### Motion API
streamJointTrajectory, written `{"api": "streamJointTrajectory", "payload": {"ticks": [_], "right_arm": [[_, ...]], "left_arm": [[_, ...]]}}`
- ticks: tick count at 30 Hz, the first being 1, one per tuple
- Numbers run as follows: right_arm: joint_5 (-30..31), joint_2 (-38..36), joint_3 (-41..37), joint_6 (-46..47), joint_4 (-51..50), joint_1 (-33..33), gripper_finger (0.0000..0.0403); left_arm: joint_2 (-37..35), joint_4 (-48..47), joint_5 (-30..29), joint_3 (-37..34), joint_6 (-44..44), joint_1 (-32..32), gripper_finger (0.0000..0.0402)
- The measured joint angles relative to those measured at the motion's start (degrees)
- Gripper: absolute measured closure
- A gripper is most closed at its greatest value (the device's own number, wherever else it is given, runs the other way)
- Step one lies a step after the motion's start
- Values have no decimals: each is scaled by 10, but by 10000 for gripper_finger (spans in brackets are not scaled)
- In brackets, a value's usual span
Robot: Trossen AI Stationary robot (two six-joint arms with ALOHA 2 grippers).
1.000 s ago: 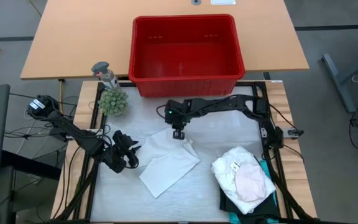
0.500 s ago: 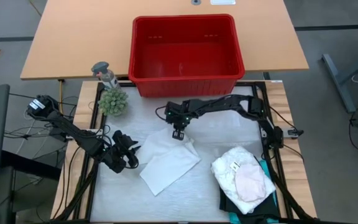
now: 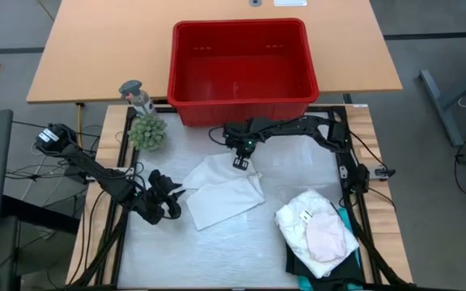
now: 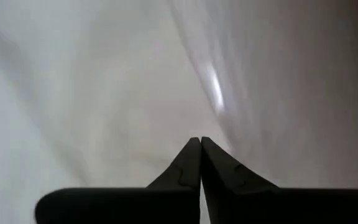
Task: Fold Laundry from Bin
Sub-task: Fold the white boxers
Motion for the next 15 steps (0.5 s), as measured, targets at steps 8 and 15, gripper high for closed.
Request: {"api": "streamJointTrajectory", "payload": {"ticks": [8,15], "right_arm": [[-41,-112,31,-68,-19,0,348],[-99,-254,32,-58,-93,3,279]], "left_arm": [[0,175,109,17,338,18,269],[9,191,295,38,509,94,189]]}}
